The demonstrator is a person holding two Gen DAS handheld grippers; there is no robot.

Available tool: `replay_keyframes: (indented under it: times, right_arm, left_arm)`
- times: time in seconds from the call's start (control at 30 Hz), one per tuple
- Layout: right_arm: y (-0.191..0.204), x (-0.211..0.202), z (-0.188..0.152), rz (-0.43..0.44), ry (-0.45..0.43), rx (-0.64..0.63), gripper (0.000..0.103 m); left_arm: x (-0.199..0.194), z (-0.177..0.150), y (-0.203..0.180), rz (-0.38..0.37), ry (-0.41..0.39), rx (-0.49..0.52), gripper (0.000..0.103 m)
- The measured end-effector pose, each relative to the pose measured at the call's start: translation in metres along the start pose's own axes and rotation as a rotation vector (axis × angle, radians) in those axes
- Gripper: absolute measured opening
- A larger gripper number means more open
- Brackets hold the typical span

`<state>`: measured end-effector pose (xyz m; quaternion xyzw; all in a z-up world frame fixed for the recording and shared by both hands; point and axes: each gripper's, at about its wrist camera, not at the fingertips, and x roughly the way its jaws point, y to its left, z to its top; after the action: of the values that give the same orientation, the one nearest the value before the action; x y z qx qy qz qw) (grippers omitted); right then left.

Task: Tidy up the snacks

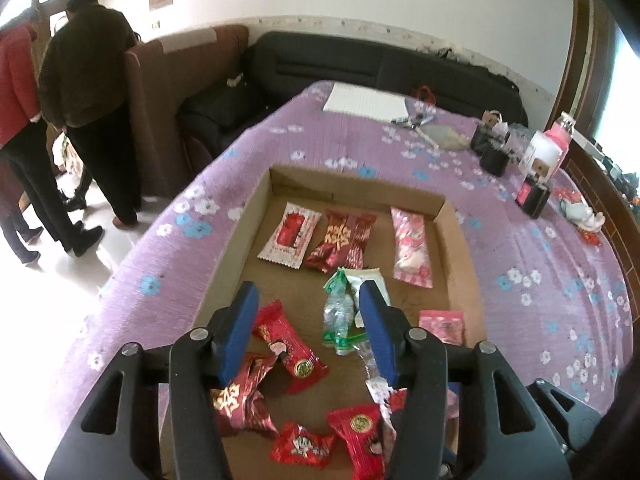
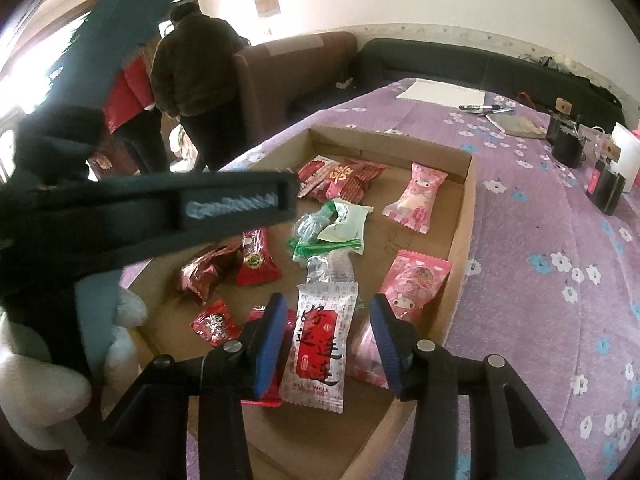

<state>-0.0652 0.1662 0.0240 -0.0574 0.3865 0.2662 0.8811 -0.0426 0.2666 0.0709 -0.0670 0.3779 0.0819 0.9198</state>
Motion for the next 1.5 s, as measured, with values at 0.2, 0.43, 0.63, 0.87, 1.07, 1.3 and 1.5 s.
replay_keyframes:
  times: [0.2,0.43,0.63,0.87,1.07,1.3,1.5]
  right_arm:
    - [-0.006,-0.016,-0.005,0.003,-0.025,0.027,0.053]
    - [-0.017,-0.042,-0.017,-0.028,-0.078,0.063,0.058]
    - [-0.024,-0.062,-0.028,-0.055,-0.111,0.1,0.06]
    - [-0.02,-0.081,-0.039,-0.09,-0.149,0.097,0.065]
    - [-0.02,-0.09,-0.045,-0.104,-0.172,0.105,0.067]
    - [-0.043,-0.099,-0.033,-0.139,-0.188,0.162,0.068]
    - [-0.066,-0.142,0.0,-0.175,-0.314,0.209,0.081]
  left_arm:
    - [-0.034,-0.009,-0.003,0.041,-0.082,-0.001,0.059]
    - [-0.069,-0.027,-0.001,0.102,-0.168,-0.036,0.079]
    - [-0.088,-0.043,-0.006,0.136,-0.197,-0.04,0.083]
    - [-0.092,-0.058,-0.011,0.126,-0.172,-0.05,0.083]
    - [-0.098,-0.066,-0.018,0.11,-0.163,-0.044,0.083]
    - [-0.102,-0.068,-0.019,0.101,-0.163,-0.047,0.083]
    - [-0.112,-0.069,-0.008,0.103,-0.208,-0.09,0.083]
